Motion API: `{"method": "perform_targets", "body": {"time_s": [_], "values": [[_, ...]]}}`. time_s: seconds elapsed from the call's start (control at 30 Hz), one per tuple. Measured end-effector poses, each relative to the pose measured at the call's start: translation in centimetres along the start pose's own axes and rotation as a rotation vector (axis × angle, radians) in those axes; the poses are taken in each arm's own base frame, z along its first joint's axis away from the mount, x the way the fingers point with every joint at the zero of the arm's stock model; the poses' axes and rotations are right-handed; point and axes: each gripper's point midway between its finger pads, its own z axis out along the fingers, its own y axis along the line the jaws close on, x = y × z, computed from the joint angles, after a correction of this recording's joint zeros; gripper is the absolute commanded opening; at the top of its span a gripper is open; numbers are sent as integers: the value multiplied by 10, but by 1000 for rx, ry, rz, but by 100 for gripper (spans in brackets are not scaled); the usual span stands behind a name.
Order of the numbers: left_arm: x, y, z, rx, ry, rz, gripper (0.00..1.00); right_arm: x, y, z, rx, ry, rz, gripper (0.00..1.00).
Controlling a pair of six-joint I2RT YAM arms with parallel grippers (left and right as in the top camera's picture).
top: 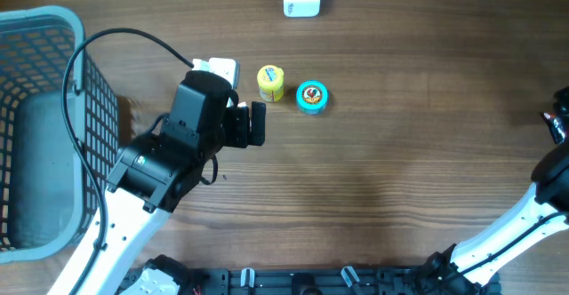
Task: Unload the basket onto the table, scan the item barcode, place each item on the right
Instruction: 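Carry the wrench package right and drop it at the table's right edge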
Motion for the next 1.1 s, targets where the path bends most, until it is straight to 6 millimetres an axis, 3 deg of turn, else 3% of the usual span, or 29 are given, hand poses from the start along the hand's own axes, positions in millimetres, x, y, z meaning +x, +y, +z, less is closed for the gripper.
{"method": "perform_targets", "body": {"time_s": [0.17, 0.27, 0.43, 0.5, 0.6, 0.73, 0.77, 0.97, 1.1], "values": [[0, 0, 0, 0, 0, 0, 100, 13, 5, 19, -12, 19, -14, 31], [0, 0, 0, 0, 0, 0, 100, 25, 6, 33, -17, 45, -24, 31], [0, 0, 0, 0, 0, 0, 100, 33, 8, 38, -34, 69, -30, 40], [0, 0, 0, 0, 0, 0, 100, 34, 9, 38, -36, 70, -33, 54], [0, 0, 0, 0, 0, 0, 100, 33, 9, 38, -40, 68, -43, 60], [0, 0, 0, 0, 0, 0, 100, 35, 13, 37, -59, 76, -56, 75], [0, 0, 0, 0, 0, 0, 100, 35, 14, 37, -64, 79, -60, 100], [0, 0, 0, 0, 0, 0, 100, 42, 34, 32, -99, 76, -110, 100], [-1, 3, 0, -17, -6, 0, 100, 53, 59, 11, -109, 41, -166, 100]]}}
